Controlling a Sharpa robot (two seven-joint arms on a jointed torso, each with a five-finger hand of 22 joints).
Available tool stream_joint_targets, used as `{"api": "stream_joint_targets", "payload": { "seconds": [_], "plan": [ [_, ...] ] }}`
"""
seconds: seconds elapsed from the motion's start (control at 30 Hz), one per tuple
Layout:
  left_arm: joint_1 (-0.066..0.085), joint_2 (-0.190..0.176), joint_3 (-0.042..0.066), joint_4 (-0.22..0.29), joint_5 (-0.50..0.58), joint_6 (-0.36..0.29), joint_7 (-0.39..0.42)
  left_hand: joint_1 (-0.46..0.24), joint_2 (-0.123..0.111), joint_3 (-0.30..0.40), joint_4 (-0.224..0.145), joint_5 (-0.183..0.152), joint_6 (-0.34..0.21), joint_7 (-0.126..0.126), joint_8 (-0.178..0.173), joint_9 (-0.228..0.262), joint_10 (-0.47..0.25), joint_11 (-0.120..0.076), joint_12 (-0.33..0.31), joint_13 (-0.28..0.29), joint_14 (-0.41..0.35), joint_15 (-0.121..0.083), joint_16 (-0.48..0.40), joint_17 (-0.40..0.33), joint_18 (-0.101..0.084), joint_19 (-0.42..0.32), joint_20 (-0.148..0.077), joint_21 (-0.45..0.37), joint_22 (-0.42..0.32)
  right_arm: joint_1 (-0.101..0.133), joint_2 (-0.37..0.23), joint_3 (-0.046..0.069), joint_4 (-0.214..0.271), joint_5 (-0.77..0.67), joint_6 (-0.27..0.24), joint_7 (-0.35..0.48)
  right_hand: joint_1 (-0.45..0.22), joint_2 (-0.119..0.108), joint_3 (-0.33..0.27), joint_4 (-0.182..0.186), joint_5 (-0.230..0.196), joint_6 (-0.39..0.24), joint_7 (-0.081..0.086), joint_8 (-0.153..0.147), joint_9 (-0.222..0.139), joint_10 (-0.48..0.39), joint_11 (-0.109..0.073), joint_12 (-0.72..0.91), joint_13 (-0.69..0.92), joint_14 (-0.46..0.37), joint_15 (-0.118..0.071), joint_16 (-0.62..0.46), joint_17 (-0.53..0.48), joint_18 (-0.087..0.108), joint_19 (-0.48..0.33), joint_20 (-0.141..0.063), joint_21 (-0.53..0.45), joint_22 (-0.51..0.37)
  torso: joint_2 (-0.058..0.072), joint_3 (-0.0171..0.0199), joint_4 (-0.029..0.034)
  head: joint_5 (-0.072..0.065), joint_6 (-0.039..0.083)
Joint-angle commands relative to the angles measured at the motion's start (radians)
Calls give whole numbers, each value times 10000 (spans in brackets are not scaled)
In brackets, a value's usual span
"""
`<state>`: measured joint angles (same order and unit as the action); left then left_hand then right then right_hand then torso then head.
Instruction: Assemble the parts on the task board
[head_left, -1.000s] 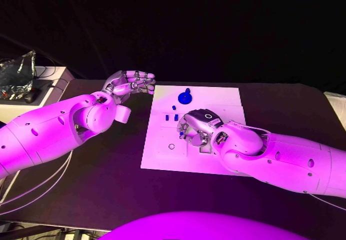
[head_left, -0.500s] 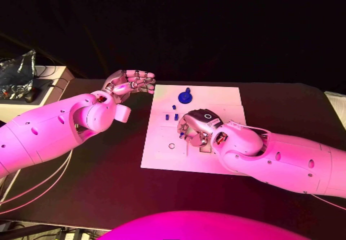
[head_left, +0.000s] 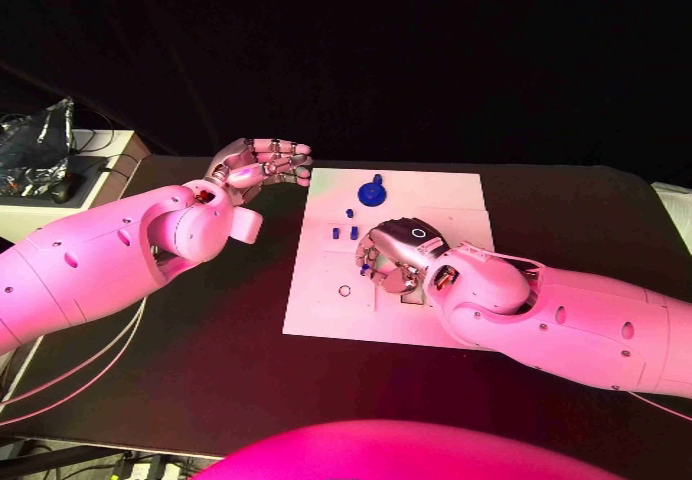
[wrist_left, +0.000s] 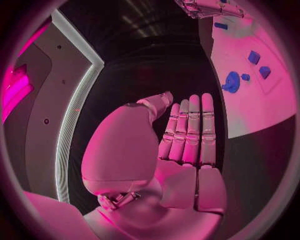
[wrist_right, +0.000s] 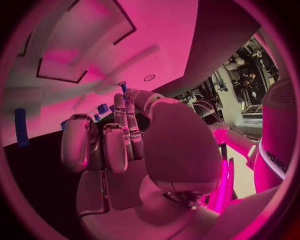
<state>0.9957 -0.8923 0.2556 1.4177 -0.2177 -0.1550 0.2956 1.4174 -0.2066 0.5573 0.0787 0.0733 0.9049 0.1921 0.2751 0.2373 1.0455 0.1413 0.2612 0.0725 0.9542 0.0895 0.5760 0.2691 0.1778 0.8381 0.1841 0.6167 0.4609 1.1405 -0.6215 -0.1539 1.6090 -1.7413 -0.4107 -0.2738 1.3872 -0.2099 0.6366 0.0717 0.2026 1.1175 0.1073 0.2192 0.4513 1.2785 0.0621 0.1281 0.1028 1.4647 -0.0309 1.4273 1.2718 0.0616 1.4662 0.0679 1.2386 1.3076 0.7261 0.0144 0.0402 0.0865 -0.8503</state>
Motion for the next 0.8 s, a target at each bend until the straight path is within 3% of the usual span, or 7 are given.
{"api": "stream_joint_targets", "payload": {
  "seconds": [0.03,0.8],
  "plan": [
    [-2,4,8,31,8,136,51,66,12,-76,-1,0,-8,62,3,-10,-41,32,-37,-10,49,55,-32,10,17,1,70,-48,-8,-11,-12,1,24,-107,-90,112,63,154,44,-2,-26,57,5,25,39,267,-219,4,6,478,-62,59,6,1,293,-55,53,1025,-1,-9,-7,18,-8],
    [-2,-32,8,69,8,155,32,66,12,-76,-1,0,-8,62,3,-10,-41,32,-37,-10,49,55,-32,10,17,1,70,-48,-8,-41,150,-31,-230,-118,245,68,51,150,53,-12,-37,57,4,33,51,274,-220,-2,10,481,-63,67,21,-4,299,-57,79,1040,-1,-5,-8,59,-83]
  ]
}}
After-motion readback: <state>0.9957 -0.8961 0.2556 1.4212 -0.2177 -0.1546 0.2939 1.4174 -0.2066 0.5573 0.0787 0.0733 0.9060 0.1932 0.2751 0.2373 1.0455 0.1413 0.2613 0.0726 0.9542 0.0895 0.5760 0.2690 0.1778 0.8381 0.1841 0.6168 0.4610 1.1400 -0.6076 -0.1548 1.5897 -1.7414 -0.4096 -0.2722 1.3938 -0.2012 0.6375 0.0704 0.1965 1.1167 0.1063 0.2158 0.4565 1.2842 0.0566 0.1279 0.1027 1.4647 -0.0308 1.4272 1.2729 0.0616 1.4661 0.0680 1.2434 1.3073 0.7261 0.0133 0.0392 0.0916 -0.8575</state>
